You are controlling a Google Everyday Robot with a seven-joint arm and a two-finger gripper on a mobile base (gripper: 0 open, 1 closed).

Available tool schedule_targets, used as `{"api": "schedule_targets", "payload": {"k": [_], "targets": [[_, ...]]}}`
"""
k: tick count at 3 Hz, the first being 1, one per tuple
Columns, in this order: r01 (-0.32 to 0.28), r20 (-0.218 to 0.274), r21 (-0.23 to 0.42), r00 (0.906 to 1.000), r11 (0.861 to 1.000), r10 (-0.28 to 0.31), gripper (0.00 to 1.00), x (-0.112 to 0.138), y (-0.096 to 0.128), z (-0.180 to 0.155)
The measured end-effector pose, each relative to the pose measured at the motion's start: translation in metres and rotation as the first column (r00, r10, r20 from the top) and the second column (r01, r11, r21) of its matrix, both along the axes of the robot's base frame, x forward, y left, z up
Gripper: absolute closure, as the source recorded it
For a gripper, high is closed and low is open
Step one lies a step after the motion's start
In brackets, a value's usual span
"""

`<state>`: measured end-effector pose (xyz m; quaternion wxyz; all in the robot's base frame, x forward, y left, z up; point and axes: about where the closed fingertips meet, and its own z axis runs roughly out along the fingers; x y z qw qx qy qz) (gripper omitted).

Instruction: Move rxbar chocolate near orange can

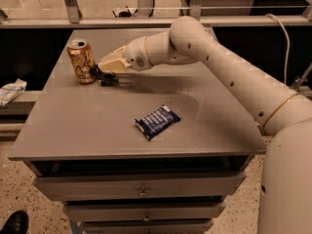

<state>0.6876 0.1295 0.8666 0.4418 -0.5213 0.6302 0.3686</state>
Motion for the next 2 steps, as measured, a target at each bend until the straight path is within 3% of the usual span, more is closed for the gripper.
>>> {"api": "schedule_targets", "payload": {"k": [1, 2], "targets": [[0.027, -0.008, 0.011, 0.9996, 1.0, -0.027, 0.0, 0.005, -0.016, 0.003], [0.07, -0.006, 0.015, 0.9976, 0.997, -0.07, 0.0, 0.012, -0.036, 0.006]]}}
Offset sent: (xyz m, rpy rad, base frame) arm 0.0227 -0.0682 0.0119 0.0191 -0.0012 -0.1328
